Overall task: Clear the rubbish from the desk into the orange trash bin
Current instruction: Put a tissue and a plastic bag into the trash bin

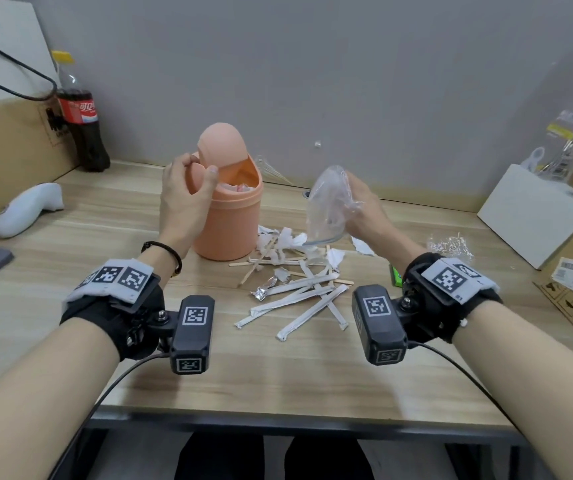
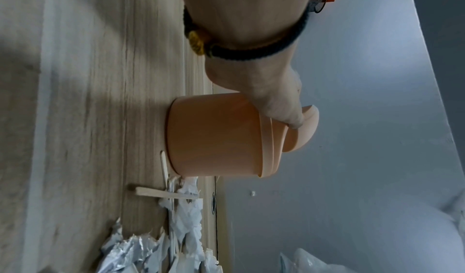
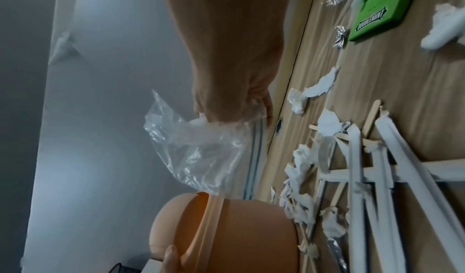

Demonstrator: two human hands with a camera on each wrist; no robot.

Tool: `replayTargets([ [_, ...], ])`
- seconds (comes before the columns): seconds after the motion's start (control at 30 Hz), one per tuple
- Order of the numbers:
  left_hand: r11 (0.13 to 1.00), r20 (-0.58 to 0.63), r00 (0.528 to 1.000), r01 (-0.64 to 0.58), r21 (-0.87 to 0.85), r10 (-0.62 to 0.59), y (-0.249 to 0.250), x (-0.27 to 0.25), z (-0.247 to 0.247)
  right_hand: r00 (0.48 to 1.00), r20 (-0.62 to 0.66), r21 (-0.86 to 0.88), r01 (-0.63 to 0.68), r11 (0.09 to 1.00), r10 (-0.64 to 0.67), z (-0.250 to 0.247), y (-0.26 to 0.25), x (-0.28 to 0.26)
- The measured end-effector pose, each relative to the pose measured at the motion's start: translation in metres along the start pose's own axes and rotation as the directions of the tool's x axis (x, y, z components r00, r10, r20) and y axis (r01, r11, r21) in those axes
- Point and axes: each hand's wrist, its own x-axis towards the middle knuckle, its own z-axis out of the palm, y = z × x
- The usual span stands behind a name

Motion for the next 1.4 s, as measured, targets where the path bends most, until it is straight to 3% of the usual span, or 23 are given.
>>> replayTargets([
  [0.17, 1.000, 0.006, 1.000, 0.010, -0.005, -0.010, 0.000, -0.001, 0.001, 0.995, 0.092, 0.017, -0.034, 0.999, 0.033, 0.009, 0.002, 0.000],
  [0.3, 1.000, 0.002, 1.000, 0.011, -0.011, -0.011, 0.001, -0.001, 0.001, 0.957, 0.212, 0.013, -0.203, 0.979, 0.196, 0.012, -0.005, 0.004],
  [0.37, 1.000, 0.001, 1.000, 0.011, -0.012, -0.011, 0.001, -0.001, 0.001, 0.950, 0.258, -0.016, -0.180, 0.984, 0.178, 0.013, -0.006, 0.004],
  [0.43, 1.000, -0.001, 1.000, 0.010, -0.018, -0.010, 0.000, -0.001, 0.002, 0.962, 0.236, -0.054, -0.128, 0.990, 0.138, 0.015, -0.002, 0.005],
  [0.57, 1.000, -0.005, 1.000, 0.014, -0.024, -0.014, 0.000, -0.001, 0.002, 0.987, 0.066, -0.098, -0.138, 0.986, 0.144, 0.023, 0.000, 0.007],
  [0.67, 0.999, -0.003, 1.000, 0.015, -0.029, -0.015, 0.000, -0.001, 0.001, 0.988, 0.022, -0.014, -0.152, 0.988, 0.152, 0.026, -0.002, 0.009],
  [0.8, 0.999, -0.001, 1.000, 0.020, -0.027, -0.020, -0.001, 0.000, 0.002, 0.987, 0.057, 0.194, -0.159, 0.968, 0.151, 0.025, -0.005, 0.011],
  [0.93, 0.999, 0.000, 1.000, 0.018, -0.028, -0.018, 0.000, -0.001, 0.002, 0.989, 0.063, 0.175, -0.145, 0.974, 0.136, 0.027, -0.014, 0.013],
  [1.07, 0.999, 0.004, 1.000, 0.016, -0.031, -0.016, 0.000, 0.000, 0.002, 0.968, 0.202, 0.193, -0.187, 0.963, 0.148, 0.034, -0.033, 0.008],
  [1.17, 0.999, 0.010, 1.000, 0.017, -0.034, -0.017, -0.001, 0.000, 0.001, 0.981, 0.153, 0.224, -0.155, 0.962, 0.123, 0.040, -0.049, 0.012],
  [1.27, 0.999, 0.025, 1.000, 0.018, -0.041, -0.017, -0.001, 0.001, 0.000, 0.998, 0.022, 0.127, -0.057, 0.990, 0.055, 0.042, -0.062, 0.023],
  [1.4, 0.999, 0.044, 0.999, 0.016, -0.032, -0.014, -0.002, 0.003, -0.003, 0.967, -0.131, 0.013, 0.223, 0.975, -0.219, 0.049, -0.073, 0.035],
])
